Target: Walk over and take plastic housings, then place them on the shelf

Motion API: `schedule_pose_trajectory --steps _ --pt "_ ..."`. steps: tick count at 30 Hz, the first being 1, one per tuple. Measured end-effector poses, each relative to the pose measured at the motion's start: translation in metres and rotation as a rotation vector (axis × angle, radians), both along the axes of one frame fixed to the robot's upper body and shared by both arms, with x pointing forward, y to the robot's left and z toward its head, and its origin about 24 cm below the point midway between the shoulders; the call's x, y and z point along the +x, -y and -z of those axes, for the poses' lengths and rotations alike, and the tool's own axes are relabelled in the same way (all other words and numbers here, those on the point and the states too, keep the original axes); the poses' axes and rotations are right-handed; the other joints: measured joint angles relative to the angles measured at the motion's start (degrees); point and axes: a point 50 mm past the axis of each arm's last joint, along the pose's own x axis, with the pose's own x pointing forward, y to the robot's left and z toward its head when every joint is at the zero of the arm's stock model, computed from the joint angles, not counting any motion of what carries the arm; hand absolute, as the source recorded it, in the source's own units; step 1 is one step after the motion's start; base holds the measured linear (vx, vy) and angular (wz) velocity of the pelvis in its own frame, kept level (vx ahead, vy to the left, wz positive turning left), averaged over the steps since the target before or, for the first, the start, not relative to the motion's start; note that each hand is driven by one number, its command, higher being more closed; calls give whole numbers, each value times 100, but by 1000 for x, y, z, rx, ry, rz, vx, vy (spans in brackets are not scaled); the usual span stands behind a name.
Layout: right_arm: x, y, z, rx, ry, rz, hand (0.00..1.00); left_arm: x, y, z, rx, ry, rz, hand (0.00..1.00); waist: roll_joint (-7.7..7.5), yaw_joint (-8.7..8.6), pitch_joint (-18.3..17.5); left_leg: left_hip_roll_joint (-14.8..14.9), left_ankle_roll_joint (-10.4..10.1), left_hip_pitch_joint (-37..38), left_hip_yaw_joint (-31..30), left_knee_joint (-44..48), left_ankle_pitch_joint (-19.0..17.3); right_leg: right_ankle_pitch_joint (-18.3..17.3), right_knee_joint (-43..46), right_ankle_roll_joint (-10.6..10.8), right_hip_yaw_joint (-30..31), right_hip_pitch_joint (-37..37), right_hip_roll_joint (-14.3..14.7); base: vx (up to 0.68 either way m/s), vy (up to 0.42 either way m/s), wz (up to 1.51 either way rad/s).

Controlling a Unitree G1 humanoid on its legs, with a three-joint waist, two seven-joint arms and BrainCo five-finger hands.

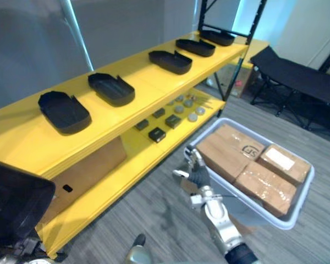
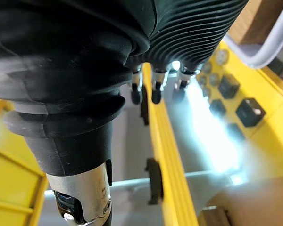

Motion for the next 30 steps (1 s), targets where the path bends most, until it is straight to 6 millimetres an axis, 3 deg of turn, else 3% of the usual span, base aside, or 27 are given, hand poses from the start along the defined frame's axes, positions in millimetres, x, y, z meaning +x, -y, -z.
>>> schedule_pose_trajectory --steps 1,3,6,9,10,11,14,18,21,24,27,30 --pt "-1 8 0 -15 -8 30 0 11 4 -7 20 35 62 100 -41 -43 42 17 143 -131 374 26 103 -41 38 38 -236 47 -7 -103 58 95" --pt "-3 19 4 -49 -30 75 0 24 11 -13 19 93 139 100 -30 -17 146 7 133 -137 470 -114 258 -93 129 43 -309 64 -47 -78 80 57" --pt "-5 25 6 -69 -35 116 0 34 18 -17 24 116 202 100 0 -78 238 -39 211 -216 470 -240 386 -291 364 -240 -210 -96 -120 -60 60 18" --pt "-10 42 8 -65 -34 179 0 49 23 -28 91 136 327 100 55 -304 325 -195 271 -300 307 -322 547 -791 808 -508 770 -436 -138 -96 22 39" --pt "-13 52 8 -62 -23 212 0 57 28 -34 134 148 402 100 34 -403 344 -281 266 -303 178 -352 597 -920 922 -659 1270 -473 -130 -52 -2 66" --pt "-15 56 6 -59 -7 223 0 62 31 -38 165 156 451 100 -6 -490 366 -346 273 -299 124 -374 649 -1012 996 -672 1605 -470 -134 -45 -3 63" --pt "-14 65 1 -65 37 227 0 77 42 -46 214 207 574 100 -59 -513 439 -361 237 -301 4 -411 766 -1253 1187 -471 1811 -486 -123 -92 -62 30" --pt "-13 71 -2 -102 64 172 0 83 52 -33 163 182 667 100 289 -542 680 -76 244 -287 34 -365 961 -1399 1358 -239 1815 -460 157 -174 -65 9" --pt "-15 69 -1 -92 57 145 0 77 53 -26 146 142 674 100 331 -586 761 -11 304 -216 57 -281 923 -1520 1518 -162 1820 -403 190 -127 -37 5" --pt "-17 67 0 -78 68 122 0 69 51 -17 120 91 656 100 292 -612 782 -31 590 -262 380 10 716 -1659 1744 -98 1834 -386 39 -76 3 2" --pt "-17 63 -2 -43 85 122 0 67 50 -17 131 87 642 100 238 -607 807 -168 634 -407 688 365 533 -1723 1727 -14 1785 -277 -176 4 91 25" --pt "-16 58 -9 -11 114 127 0 63 44 -24 174 102 625 100 51 -472 820 -521 734 -817 855 1278 -17 -1797 1512 -130 1818 -97 -423 105 160 31"
